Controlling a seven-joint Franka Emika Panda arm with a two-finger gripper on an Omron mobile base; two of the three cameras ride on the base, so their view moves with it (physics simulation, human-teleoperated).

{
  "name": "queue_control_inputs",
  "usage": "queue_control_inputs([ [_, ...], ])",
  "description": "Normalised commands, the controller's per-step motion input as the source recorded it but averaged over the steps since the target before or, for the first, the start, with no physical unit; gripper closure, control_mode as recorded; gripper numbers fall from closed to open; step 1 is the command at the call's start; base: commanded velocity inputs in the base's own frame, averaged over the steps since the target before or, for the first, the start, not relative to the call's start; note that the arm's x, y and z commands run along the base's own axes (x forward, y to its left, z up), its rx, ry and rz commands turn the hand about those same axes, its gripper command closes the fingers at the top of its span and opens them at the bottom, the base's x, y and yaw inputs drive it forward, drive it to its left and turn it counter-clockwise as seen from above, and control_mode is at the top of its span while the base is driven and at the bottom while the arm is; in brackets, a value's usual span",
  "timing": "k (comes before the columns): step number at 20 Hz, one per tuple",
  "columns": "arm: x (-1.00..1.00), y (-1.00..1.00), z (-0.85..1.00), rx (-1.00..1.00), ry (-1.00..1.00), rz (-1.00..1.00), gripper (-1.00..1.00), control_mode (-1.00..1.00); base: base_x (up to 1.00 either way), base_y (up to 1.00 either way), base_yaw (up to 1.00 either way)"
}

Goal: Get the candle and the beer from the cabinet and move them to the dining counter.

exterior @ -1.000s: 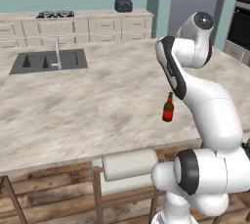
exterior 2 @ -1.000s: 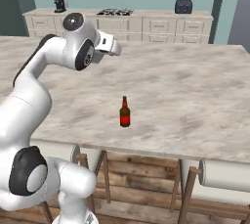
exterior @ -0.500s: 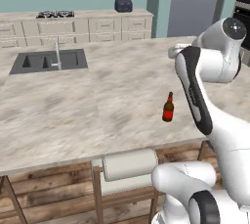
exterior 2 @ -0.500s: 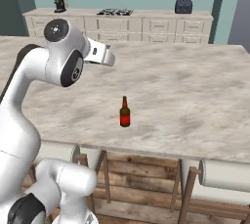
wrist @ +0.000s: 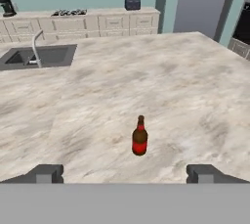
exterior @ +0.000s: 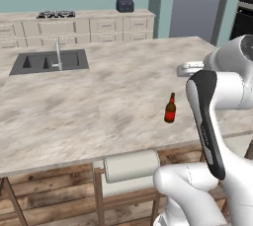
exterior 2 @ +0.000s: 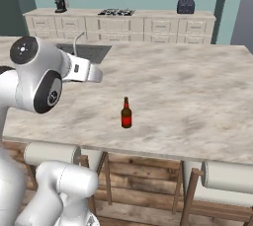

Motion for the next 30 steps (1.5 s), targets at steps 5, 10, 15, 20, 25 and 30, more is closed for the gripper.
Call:
queue_control_inputs([
  [5, -0.36, 0.05, -0.06, 0.00, 0.17, 0.04, -1.00, -1.00, 0.00, 0.00, 0.00],
  [10, -0.21, 0.09, -0.02, 0.00, 0.23, 0.07, -1.00, -1.00, 0.00, 0.00, 0.00],
  [15, -0.13, 0.13, -0.01, 0.00, 0.10, 0.02, -1.00, -1.00, 0.00, 0.00, 0.00],
  [20, 0.00, 0.00, 0.00, 0.00, 0.01, 0.00, -1.00, -1.00, 0.00, 0.00, 0.00],
  [25, 0.00, 0.00, 0.00, 0.00, 0.00, 0.00, -1.00, 1.00, 0.00, 0.00, 0.00],
  [30, 0.00, 0.00, 0.00, 0.00, 0.00, 0.00, -1.00, 1.00, -0.60, -0.62, 0.00],
])
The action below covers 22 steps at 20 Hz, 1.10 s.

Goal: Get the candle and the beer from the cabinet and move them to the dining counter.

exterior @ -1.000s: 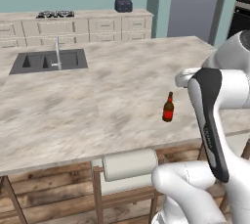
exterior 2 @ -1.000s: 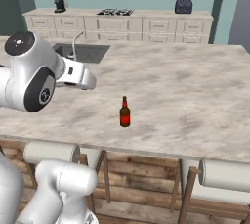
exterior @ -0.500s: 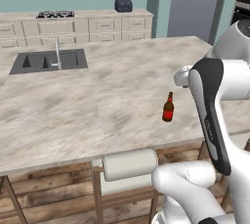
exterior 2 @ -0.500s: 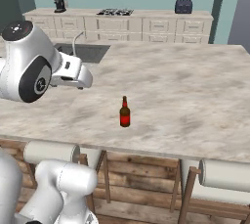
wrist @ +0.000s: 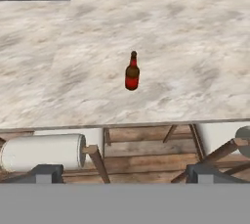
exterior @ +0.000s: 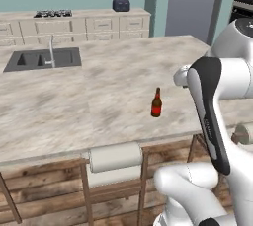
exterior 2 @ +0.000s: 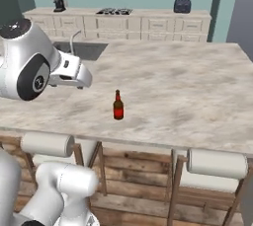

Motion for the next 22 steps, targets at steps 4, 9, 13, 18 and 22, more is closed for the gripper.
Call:
queue_control_inputs([
  [4, 0.00, 0.00, 0.00, 0.00, 0.00, 0.00, -1.00, 1.00, -0.21, -1.00, -0.08],
  [9, 0.00, 0.00, 0.00, 0.00, 0.00, 0.00, -1.00, 1.00, 0.00, -1.00, -0.09],
  [13, 0.00, 0.00, 0.00, 0.00, 0.00, 0.00, -1.00, 1.00, 0.04, -1.00, -0.09],
  [18, 0.00, 0.00, 0.00, 0.00, 0.00, 0.00, -1.00, 1.00, 0.16, -1.00, -0.04],
  [22, 0.00, 0.00, 0.00, 0.00, 0.00, 0.00, -1.00, 1.00, 0.28, -1.00, 0.00],
])
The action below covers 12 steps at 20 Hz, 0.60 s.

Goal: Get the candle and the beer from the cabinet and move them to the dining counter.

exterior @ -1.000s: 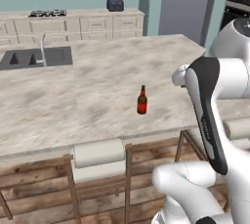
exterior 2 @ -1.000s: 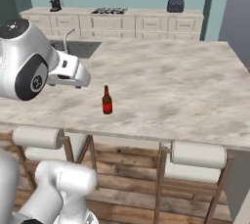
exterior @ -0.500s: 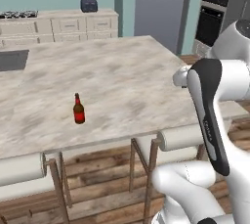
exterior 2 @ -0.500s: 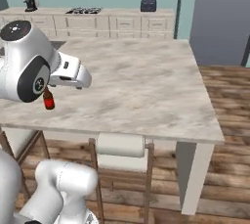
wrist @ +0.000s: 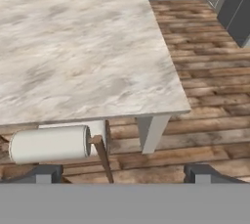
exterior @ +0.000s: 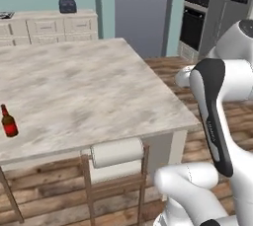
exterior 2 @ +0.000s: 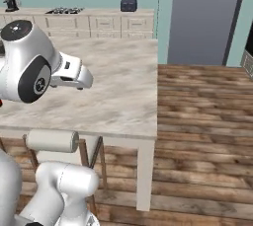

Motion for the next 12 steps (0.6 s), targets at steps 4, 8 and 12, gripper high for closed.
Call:
queue_control_inputs([
  [4, 0.00, 0.00, 0.00, 0.00, 0.00, 0.00, -1.00, 1.00, 0.14, -1.00, 0.00],
  [8, 0.00, 0.00, 0.00, 0.00, 0.00, 0.00, -1.00, 1.00, 0.20, -1.00, 0.00],
  [12, 0.00, 0.00, 0.00, 0.00, 0.00, 0.00, -1.00, 1.00, 0.29, -1.00, 0.00],
])
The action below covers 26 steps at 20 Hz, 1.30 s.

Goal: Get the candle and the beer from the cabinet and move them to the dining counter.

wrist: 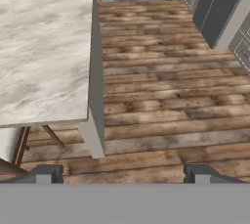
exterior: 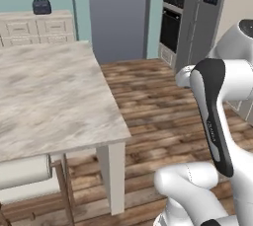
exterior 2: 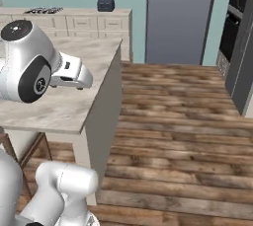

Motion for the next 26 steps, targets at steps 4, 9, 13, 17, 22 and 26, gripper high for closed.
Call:
queue_control_inputs([
  [4, 0.00, 0.00, 0.00, 0.00, 0.00, 0.00, -1.00, 1.00, 0.23, -1.00, 0.00],
  [9, 0.00, 0.00, 0.00, 0.00, 0.00, 0.00, -1.00, 1.00, 0.58, -1.00, 0.04],
  [13, 0.00, 0.00, 0.00, 0.00, 0.00, 0.00, -1.00, 1.00, 0.84, -0.91, 0.08],
  [17, 0.00, 0.00, 0.00, 0.00, 0.00, 0.00, -1.00, 1.00, 1.00, -0.41, 0.09],
  [22, 0.00, 0.00, 0.00, 0.00, 0.00, 0.00, -1.00, 1.00, 1.00, -0.04, 0.09],
  [26, 0.00, 0.00, 0.00, 0.00, 0.00, 0.00, -1.00, 1.00, 1.00, -0.08, 0.08],
])
